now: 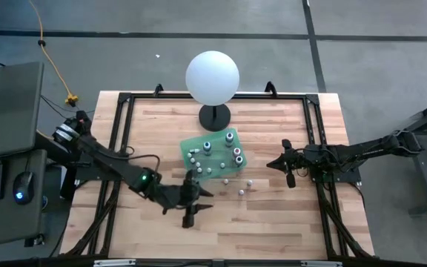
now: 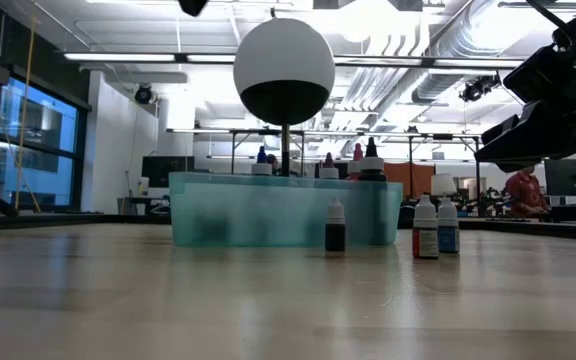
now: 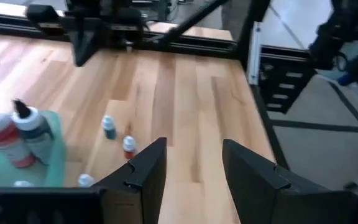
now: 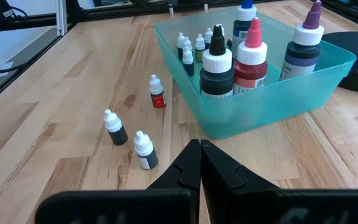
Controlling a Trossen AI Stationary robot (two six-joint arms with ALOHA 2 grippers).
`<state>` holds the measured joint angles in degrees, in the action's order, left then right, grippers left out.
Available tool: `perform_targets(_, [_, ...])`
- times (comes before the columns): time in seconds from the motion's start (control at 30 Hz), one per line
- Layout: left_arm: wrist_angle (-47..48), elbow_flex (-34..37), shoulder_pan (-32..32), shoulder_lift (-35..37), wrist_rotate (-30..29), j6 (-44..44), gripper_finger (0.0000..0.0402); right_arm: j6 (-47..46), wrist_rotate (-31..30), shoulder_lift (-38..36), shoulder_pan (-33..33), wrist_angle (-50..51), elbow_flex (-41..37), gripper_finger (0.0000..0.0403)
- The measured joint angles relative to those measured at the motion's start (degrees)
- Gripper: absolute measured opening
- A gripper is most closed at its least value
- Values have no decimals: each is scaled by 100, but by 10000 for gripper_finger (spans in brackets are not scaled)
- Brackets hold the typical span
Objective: Pick & Place food coloring
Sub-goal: Put the small blue food coloring bottle into the bin
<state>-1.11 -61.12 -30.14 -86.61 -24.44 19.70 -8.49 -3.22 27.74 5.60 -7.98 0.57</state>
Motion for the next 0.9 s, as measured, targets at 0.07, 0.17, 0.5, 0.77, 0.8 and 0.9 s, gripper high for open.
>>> perform_targets(0.07, [13,0,-106,18,-107,57,154,-1,0,-2,0,1,0,3])
perform_targets(0.17, [194,-4,-232,195,-487,73,152,0,-2,-2,0,2,-2,2])
perform_targets(0.5, [1987,198,-361,1771,-1230,85,33,0,0,-2,-1,4,0,2])
perform_targets(0.77, [796,1772,-290,3636,-1362,-711,2,0,0,-2,0,3,-2,2])
perform_targets(0.8, [448,2076,-197,3885,-1255,-853,2,-1,0,-2,0,2,-2,3])
perform_targets(0.9, [-721,2964,246,4575,-621,-1233,1,-1,-1,-2,0,2,-2,2])
